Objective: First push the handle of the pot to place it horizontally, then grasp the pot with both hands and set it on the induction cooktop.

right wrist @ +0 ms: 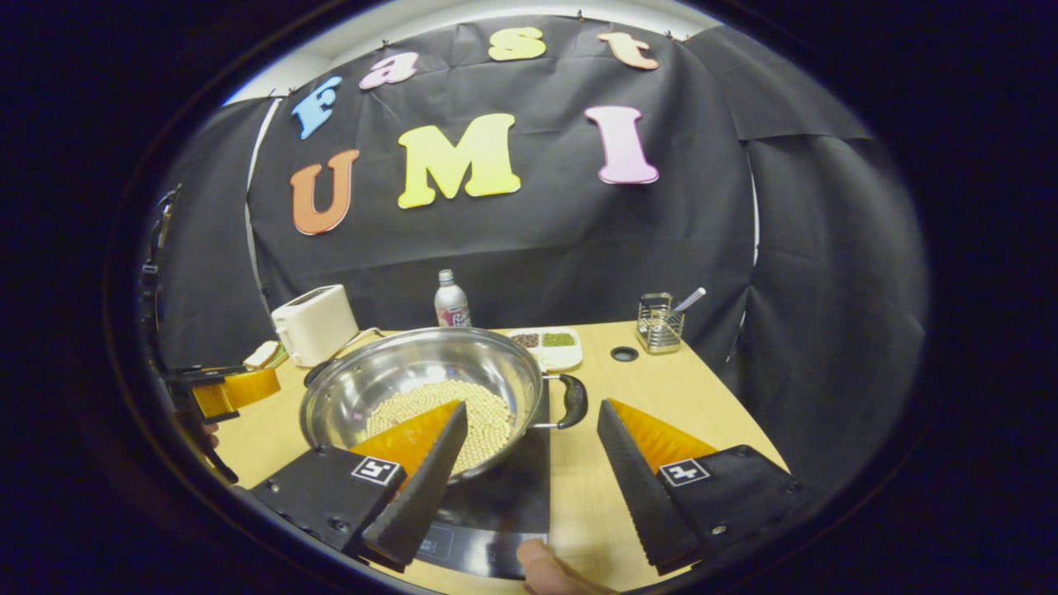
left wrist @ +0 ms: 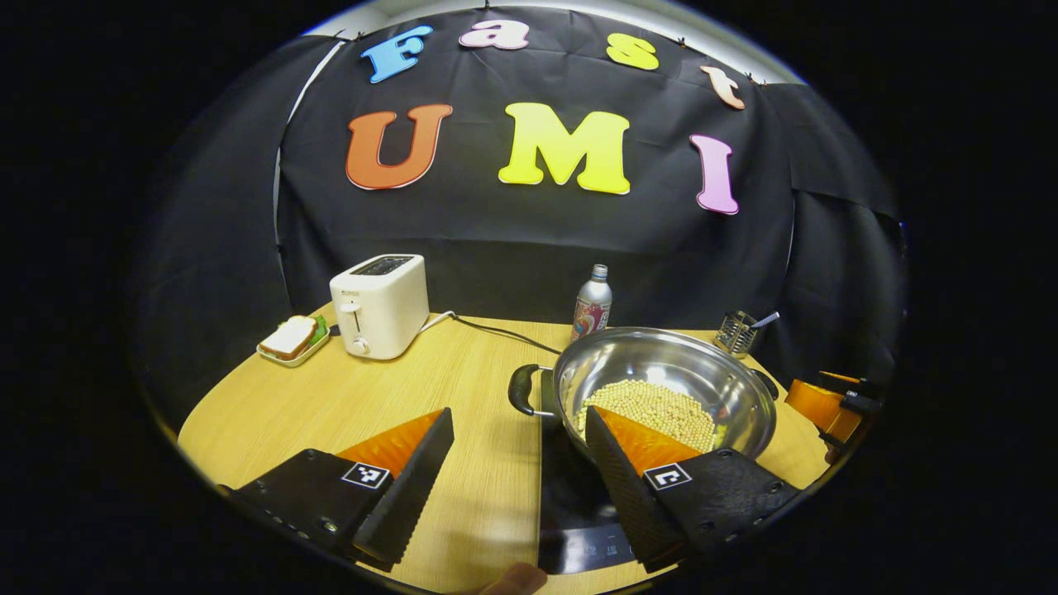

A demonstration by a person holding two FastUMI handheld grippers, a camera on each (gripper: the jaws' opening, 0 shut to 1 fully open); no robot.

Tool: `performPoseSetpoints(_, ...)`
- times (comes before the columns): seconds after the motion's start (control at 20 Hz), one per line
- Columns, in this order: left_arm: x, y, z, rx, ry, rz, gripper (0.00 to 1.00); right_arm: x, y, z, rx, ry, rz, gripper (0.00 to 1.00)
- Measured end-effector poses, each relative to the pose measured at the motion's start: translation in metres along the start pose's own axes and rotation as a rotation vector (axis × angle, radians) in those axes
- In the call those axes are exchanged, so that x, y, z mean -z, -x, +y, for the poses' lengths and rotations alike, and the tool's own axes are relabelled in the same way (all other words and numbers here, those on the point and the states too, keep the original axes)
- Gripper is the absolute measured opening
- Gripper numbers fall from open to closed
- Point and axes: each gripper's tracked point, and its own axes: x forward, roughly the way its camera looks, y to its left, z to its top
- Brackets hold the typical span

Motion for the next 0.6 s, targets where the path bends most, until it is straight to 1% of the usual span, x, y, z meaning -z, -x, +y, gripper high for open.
performPoseSetpoints(0.2, -0.001, 0.043, -0.010, 0.020, -0.013, -0.043, 0.95, -0.001, 0.038, -0.007, 0.024, -0.012, -0.039, 0.99)
performPoseSetpoints(0.35, -0.004, 0.077, -0.019, 0.033, -0.033, -0.088, 0.95, 0.004, 0.069, -0.013, 0.058, -0.003, -0.057, 0.99)
performPoseSetpoints(0.6, -0.024, 0.134, -0.031, 0.039, -0.075, -0.175, 0.95, -0.008, 0.130, -0.015, 0.074, 0.026, -0.144, 0.99)
